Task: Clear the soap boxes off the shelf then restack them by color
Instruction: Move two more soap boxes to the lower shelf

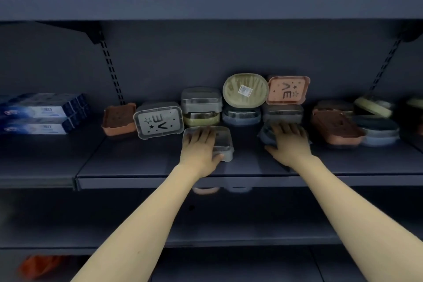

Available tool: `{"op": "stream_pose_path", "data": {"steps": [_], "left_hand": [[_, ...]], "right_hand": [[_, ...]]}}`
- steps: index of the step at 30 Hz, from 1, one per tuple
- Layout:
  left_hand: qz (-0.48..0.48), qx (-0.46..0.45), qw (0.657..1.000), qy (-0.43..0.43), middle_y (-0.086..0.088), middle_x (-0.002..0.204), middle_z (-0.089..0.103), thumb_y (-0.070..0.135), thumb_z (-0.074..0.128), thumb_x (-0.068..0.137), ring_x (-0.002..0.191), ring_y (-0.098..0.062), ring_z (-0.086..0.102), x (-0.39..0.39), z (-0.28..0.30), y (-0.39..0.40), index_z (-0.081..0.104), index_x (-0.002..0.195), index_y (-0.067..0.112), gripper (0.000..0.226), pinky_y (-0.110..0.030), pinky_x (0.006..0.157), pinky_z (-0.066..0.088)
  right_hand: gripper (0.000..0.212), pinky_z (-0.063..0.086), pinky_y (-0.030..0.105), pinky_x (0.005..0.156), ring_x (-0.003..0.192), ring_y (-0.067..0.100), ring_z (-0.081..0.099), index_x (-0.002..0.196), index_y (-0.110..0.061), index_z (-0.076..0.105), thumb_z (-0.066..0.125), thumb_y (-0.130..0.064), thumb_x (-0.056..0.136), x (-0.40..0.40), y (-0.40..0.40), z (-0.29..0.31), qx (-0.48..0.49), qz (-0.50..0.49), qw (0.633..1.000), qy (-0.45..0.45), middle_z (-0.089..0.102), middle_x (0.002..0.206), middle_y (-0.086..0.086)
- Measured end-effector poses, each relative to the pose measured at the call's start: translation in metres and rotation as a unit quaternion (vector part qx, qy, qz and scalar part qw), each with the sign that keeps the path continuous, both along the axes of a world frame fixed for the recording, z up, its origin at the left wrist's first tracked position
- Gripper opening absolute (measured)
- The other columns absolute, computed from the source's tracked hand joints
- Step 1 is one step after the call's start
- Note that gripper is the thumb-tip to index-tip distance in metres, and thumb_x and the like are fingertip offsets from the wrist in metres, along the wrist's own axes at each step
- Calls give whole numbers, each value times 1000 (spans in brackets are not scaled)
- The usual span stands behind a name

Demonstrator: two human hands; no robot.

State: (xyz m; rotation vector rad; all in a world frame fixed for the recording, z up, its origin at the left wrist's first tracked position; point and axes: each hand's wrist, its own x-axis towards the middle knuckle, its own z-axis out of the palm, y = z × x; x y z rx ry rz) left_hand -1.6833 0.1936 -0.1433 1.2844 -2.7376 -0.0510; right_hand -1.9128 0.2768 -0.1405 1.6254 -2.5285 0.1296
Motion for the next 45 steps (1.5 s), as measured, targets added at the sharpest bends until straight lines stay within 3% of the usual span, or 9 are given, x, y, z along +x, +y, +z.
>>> {"op": "stream_pose_path", "data": {"steps": [10, 12, 15, 18, 21, 28, 32, 40, 45], "left_hand": [[-6, -7, 1000, -8, -2, 159, 4, 55, 39, 93, 145, -25, 5, 1, 0, -1, 5, 151, 19, 77, -46, 117, 7], [-14, -12, 999, -28, -3, 158, 8, 59, 43, 89, 144, -26, 11, 2, 6, -2, 7, 151, 19, 81, -45, 117, 12], [-27, -39, 998, -45, -1, 156, 17, 69, 50, 79, 141, -26, 20, 5, 19, -4, 12, 149, 25, 91, -41, 113, 18], [-30, -11, 997, -64, -2, 159, 2, 75, 53, 72, 145, -27, 3, 7, 23, -9, 1, 151, 27, 106, -44, 116, 8], [-33, 36, 996, -72, -2, 159, -4, 79, 54, 68, 145, -28, -2, 9, 19, -14, -3, 150, 27, 113, -44, 116, 3], [-66, -6, 995, -72, -6, 154, 16, 78, 66, 55, 140, -31, 17, 20, 16, 5, 11, 148, 26, 120, -42, 114, 19], [-58, -57, 994, -71, -8, 156, 12, 62, 69, 69, 143, -30, 11, 31, 10, 25, 10, 149, 22, 108, -42, 116, 13], [-84, -82, 992, -51, -6, 159, -1, 59, 57, 82, 145, -28, -2, 65, -3, 78, 0, 151, 21, 98, -43, 118, 2], [-97, -86, 990, -52, -4, 159, -6, 55, 54, 86, 146, -26, -7, 95, -21, 112, -2, 151, 23, 92, -43, 118, -4]], "right_hand": [[66, 38, 53, 100, 119, 41, 51, 127, -9, 55, 77, -28, 68, 35, 45, -18, -89, 147, 985, 23, 55, 130, 16], [65, 33, 50, 105, 125, 37, 46, 131, -11, 52, 74, -31, 73, 35, 52, -13, -91, 165, 982, 29, 50, 137, 13], [76, 12, 46, 114, 141, 31, 20, 146, -22, 30, 61, -50, 83, 32, 54, -3, -52, 147, 987, 24, 24, 154, 6], [95, 3, 51, 114, 144, 34, 4, 150, -32, 10, 58, -67, 75, 29, 50, 4, 9, 109, 994, -12, 6, 158, 5], [104, 4, 53, 114, 144, 35, 0, 149, -37, 3, 59, -73, 69, 27, 44, 7, 61, 93, 993, -40, 0, 159, 5], [98, 23, 48, 110, 138, 34, 16, 148, -34, 13, 67, -62, 71, 35, 49, 5, 32, 94, 995, -7, 10, 156, 4], [93, 24, 46, 109, 139, 33, 16, 147, -34, 15, 67, -57, 73, 51, 58, 4, 12, 92, 996, -4, 12, 156, 4], [87, 19, 45, 110, 143, 32, 10, 148, -37, 13, 61, -56, 78, 87, 102, -9, -17, 109, 994, 5, 7, 158, 4], [88, 31, 52, 103, 137, 39, 29, 144, -32, 32, 70, -53, 67, 106, 138, -27, -43, 116, 992, -4, 28, 153, 11]]}}
